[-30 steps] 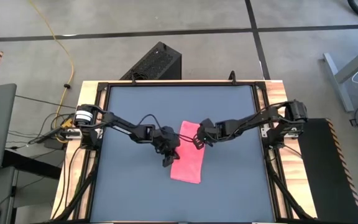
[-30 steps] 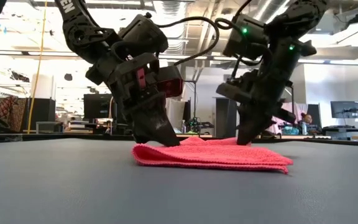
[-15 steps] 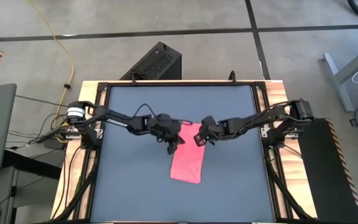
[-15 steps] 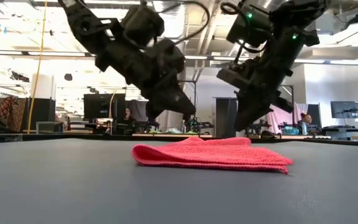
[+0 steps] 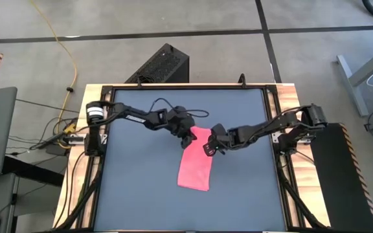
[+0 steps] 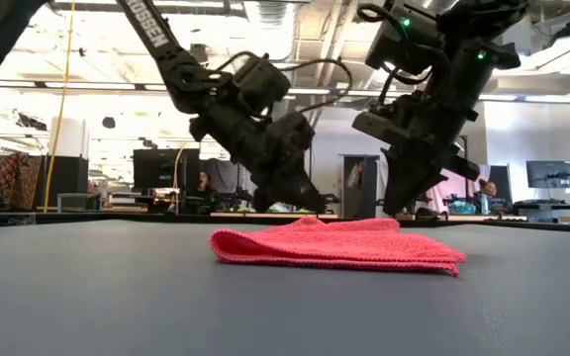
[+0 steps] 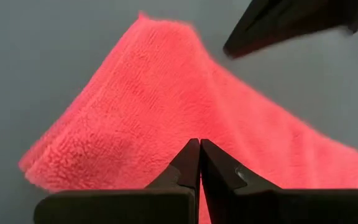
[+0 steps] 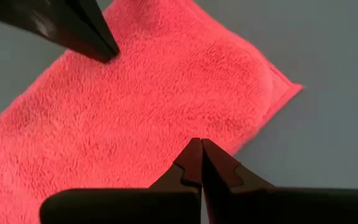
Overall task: Roll towel
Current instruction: Fold the pink towel
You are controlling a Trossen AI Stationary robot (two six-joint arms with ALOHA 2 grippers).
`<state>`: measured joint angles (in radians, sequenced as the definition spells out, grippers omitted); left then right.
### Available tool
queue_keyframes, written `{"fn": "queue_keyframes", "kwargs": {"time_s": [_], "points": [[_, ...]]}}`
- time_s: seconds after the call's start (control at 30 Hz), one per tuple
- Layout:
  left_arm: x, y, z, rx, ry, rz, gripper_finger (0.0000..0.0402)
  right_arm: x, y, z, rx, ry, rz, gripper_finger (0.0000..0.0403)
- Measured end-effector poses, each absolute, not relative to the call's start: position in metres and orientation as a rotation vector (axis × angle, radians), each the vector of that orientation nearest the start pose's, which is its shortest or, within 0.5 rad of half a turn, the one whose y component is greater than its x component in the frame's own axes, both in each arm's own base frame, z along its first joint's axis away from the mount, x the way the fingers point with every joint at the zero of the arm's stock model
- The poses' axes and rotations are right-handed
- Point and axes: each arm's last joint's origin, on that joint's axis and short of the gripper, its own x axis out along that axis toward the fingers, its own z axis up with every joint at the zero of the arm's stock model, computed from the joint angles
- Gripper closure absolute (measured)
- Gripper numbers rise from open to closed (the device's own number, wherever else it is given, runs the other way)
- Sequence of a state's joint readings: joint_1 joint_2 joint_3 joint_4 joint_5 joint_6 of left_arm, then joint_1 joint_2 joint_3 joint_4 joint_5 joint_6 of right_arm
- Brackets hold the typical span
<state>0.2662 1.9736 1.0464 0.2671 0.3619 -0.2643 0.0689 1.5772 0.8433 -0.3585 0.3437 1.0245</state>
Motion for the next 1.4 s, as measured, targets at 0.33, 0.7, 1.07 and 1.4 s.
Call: {"fn": "queue_keyframes", "kwargs": {"time_s": [0.33,0.7,1.07,1.4], "points": [[0.391,0.106,0.118,-0.466,0.679,0.077,0.0401,0.286,0.007,0.154,0.759,0.749,-0.748,0.0379],[0.384,0.12,0.115,-0.495,0.729,0.214,0.0402,0.271,0.007,0.132,0.794,0.742,-0.76,0.0379],[0.381,0.13,0.116,-0.584,0.712,0.195,0.0402,0.268,0.006,0.129,0.775,0.741,-0.778,0.0379],[0.38,0.129,0.116,-0.614,0.724,0.152,0.0401,0.268,0.015,0.145,0.783,0.66,-0.73,0.038]]}}
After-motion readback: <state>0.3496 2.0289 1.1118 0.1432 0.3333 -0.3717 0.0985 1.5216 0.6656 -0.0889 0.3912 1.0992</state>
